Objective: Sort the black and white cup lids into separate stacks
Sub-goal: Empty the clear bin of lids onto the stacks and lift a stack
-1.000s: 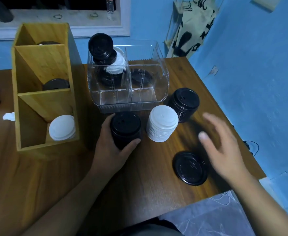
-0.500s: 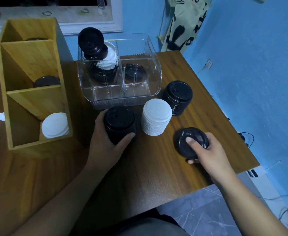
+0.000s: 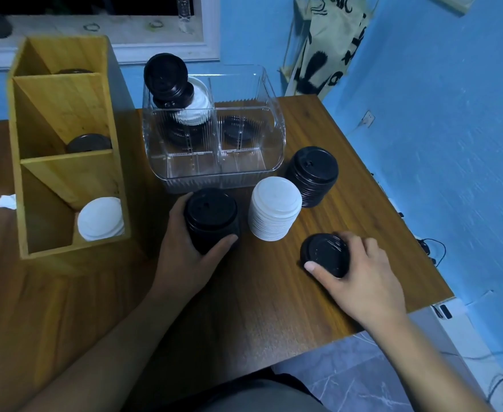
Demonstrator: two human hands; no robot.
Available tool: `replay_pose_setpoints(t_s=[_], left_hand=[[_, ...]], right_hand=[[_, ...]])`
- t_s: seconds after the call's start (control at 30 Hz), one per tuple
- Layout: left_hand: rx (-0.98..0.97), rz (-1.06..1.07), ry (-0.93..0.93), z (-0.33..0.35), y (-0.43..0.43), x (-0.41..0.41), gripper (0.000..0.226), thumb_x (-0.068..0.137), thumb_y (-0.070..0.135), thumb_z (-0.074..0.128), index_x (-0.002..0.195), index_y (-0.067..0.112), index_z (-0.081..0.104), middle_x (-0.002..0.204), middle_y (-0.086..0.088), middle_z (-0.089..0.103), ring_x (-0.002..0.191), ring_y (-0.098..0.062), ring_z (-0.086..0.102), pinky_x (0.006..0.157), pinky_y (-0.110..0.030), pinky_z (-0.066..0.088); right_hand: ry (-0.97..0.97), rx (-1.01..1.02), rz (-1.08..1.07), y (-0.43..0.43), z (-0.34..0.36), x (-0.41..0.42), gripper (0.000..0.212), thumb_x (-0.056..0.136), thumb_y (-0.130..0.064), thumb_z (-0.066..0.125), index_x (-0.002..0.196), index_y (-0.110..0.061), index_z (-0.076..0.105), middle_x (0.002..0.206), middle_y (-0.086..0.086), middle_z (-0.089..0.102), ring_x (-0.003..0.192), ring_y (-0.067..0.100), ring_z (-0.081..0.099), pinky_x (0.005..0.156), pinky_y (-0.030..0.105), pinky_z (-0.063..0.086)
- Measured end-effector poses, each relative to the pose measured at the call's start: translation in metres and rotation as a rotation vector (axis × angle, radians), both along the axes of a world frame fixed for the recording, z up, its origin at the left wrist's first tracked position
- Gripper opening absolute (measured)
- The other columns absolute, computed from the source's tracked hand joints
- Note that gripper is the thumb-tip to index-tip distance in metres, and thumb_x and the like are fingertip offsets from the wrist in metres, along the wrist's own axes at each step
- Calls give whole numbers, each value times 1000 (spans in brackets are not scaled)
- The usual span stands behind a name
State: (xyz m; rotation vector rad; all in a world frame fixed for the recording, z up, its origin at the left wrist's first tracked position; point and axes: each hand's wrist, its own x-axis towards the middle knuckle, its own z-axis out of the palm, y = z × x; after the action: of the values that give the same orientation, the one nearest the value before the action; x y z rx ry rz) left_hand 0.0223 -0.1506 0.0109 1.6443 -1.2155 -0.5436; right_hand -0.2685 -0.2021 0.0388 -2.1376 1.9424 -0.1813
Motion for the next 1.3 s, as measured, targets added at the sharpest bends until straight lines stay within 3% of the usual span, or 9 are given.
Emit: replay_pose_setpoints(t_s=[0.07,0.13,0.27,0.43,0.5,0.7,0.93,1.1,1.3], left_hand=[[1,0,9,0,0,0,95,71,51,82,146,44,25,142,22,42,130,20,37,106,-2,32],[-2,1,14,1,0,0,96,71,52,82,147,41,26,141,23,43,130,19,37,108,-4,33],[5,-3,13,1,0,-1,96,69,54,80,147,42,25,144,21,40,135,7,39,109,-9,33],[-6,-3,1,1,0,-1,95,69,56,79,146,42,25,144,18,42,134,7,40,110,-8,33],[-5,-4,6,1,0,0,95,69,56,79,146,42,25,144,19,42,133,10,40,109,-5,32],[11,-1,-2,0,0,0,97,70,57,78,149,38,26,147,16,42,136,3,39,108,-6,32],[17,4,-9,0,0,0,98,69,58,78,149,41,24,145,20,40,134,9,38,108,-8,32],[13,9,0,0,0,0,97,69,57,79,149,40,25,144,21,42,131,19,36,107,-4,32],[28,13,-7,1,-1,-2,98,70,55,79,151,39,26,142,29,39,131,22,33,105,-2,31]], right_hand=[[51,-45,45,-6,-2,7,90,73,-92,49,141,-34,44,120,-5,50,112,19,50,66,32,48],[14,-21,144,-15,-2,4,82,78,-79,60,144,-35,39,126,-7,50,116,18,47,82,37,51],[-322,315,383,-23,14,-17,94,74,-22,73,152,-43,25,161,-21,22,151,4,14,124,46,24],[-144,22,218,-17,9,-17,95,76,-80,63,152,-37,27,150,-10,38,137,15,34,110,44,42],[-96,-26,243,-14,2,-10,100,72,-88,58,152,-35,31,140,-10,42,125,15,38,100,42,47],[-235,-7,397,-14,-18,-9,79,79,-55,66,151,-35,40,155,-12,36,143,14,31,114,49,38],[-531,-101,300,-25,-2,-14,62,76,-53,77,134,-35,64,146,-13,54,135,0,46,113,29,37],[-610,-244,219,-78,40,3,59,82,-53,74,137,-36,62,147,-13,52,137,-2,43,108,5,30],[-438,-226,267,-131,42,37,63,83,-67,66,140,-41,57,153,-9,48,143,16,41,116,51,38]])
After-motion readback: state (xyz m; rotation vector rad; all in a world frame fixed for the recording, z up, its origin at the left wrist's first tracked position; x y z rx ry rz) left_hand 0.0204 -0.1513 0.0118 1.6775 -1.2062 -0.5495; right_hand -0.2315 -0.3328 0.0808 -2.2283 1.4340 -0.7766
